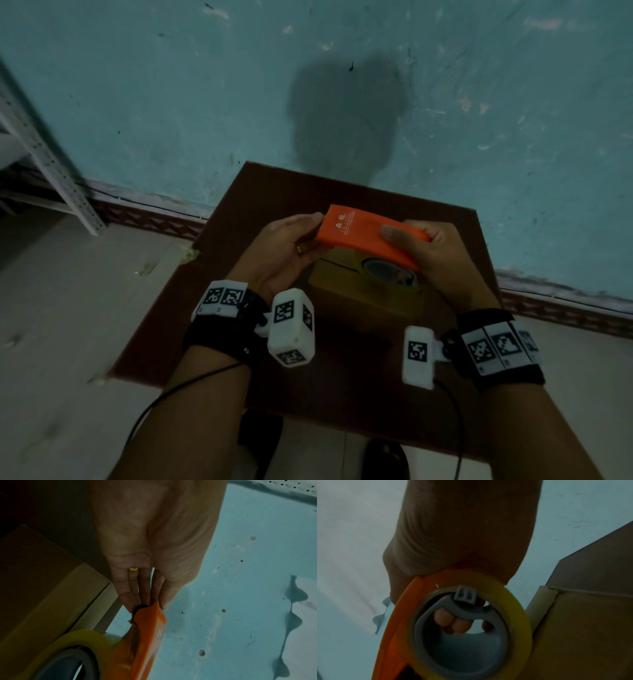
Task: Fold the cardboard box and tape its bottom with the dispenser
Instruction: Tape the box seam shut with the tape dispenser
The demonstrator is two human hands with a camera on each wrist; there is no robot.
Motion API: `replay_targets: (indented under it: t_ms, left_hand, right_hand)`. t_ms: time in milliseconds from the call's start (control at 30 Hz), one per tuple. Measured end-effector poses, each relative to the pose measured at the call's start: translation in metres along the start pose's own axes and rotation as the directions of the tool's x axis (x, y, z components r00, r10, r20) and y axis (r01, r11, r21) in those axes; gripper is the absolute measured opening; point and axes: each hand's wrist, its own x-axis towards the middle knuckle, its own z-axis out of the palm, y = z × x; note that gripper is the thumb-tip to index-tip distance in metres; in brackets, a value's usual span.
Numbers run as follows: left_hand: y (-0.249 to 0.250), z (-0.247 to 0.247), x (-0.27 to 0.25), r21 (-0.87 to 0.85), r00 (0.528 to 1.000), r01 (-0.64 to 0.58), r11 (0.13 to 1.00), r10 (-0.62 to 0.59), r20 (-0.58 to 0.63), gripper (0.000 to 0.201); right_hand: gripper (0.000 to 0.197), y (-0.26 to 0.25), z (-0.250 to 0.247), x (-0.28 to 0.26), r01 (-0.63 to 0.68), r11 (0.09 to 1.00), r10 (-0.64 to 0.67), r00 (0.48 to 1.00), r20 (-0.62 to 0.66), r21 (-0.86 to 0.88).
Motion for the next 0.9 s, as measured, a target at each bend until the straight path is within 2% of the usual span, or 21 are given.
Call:
replay_targets:
  t_ms: [100,267,333,433,500,633,733,833,900]
  left_hand:
    - [0.001,0.001,-0.001,-0.013,1.000,-0.012,1.000,0.012,-0.001,0.021]
    - [0.005,0.000,-0.004,0.039,1.000,-0.014,0.999,0.015,-0.025,0.020]
    - [0.006,-0.003,-0.003,0.134,0.996,-0.068,0.989,0.074,-0.039,0.021]
    - [0.006,-0.004,-0.006,0.298,0.979,-0.159,0.941,0.189,-0.076,0.024]
    - [0.008,-0.005,-0.008,0.394,0.965,-0.201,0.897,0.251,-0.080,0.023]
    - [0.009,-0.007,-0.012,0.492,0.938,-0.242,0.837,0.331,-0.101,0.018]
    - [0.012,-0.014,-0.010,0.442,0.907,-0.272,0.855,0.382,-0.179,0.012]
    - [0.009,-0.026,-0.007,0.308,0.925,-0.208,0.929,0.288,-0.246,0.012]
    - [0.003,-0.031,-0.005,0.355,0.932,-0.181,0.917,0.275,-0.235,0.013]
  right_hand:
    - [0.057,0.002,0.000,-0.001,0.014,1.000,-0.014,1.000,0.011,-0.004]
    - [0.039,-0.001,0.002,-0.001,0.010,1.000,-0.010,1.000,0.003,-0.020]
    - [0.036,-0.002,0.003,-0.001,0.011,1.000,-0.010,1.000,0.016,-0.027]
    - [0.047,-0.003,0.004,0.000,0.020,0.999,-0.019,1.000,0.021,-0.043]
    - [0.046,-0.003,0.005,0.000,0.016,0.999,-0.015,1.000,0.026,-0.050]
    - [0.043,-0.006,0.008,0.000,0.011,0.998,-0.009,0.999,0.031,-0.065]
    - [0.044,-0.005,0.009,0.002,0.024,0.995,-0.021,0.999,0.028,-0.094]
    - [0.044,-0.005,0.010,0.003,0.022,0.996,-0.021,1.000,0.018,-0.092]
    - [0.036,-0.005,0.011,0.003,0.015,0.996,-0.014,1.000,0.010,-0.091]
